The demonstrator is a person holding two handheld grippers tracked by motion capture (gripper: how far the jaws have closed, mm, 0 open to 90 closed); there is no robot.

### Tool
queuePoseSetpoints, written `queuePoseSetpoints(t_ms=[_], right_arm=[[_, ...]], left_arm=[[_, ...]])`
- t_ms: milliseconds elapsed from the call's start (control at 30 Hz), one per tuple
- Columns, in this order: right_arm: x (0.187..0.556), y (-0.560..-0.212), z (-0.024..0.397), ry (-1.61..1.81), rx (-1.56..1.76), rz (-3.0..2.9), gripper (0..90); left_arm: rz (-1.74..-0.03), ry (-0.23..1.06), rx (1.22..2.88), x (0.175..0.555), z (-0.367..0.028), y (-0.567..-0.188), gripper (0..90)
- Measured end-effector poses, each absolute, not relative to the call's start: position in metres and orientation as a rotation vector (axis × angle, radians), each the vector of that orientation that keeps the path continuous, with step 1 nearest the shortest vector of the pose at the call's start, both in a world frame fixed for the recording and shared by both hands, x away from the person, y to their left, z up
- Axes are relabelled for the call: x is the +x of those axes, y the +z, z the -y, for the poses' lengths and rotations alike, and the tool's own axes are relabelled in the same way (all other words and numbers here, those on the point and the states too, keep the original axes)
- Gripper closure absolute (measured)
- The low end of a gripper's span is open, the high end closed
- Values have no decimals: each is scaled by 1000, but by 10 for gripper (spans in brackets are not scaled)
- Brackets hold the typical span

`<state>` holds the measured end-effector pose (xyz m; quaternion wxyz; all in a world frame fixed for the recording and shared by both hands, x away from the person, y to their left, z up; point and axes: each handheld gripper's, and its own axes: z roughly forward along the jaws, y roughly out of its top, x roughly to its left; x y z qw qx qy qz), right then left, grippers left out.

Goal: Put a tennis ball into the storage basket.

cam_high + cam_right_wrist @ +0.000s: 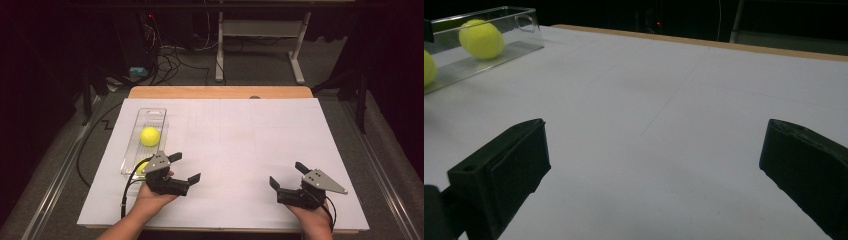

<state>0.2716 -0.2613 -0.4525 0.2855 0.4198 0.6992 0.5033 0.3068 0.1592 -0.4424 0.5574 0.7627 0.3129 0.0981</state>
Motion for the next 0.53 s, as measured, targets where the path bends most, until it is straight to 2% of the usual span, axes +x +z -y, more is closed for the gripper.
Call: queuePoseSetpoints(t_ms=[233, 533], right_arm=[[271, -451, 267, 1368, 1114, -1854, 0], [273, -451, 267, 1367, 1093, -1858, 0]], left_arm=[[-735, 302, 1773, 301, -158, -443, 18], [-743, 307, 1776, 300, -156, -445, 2]])
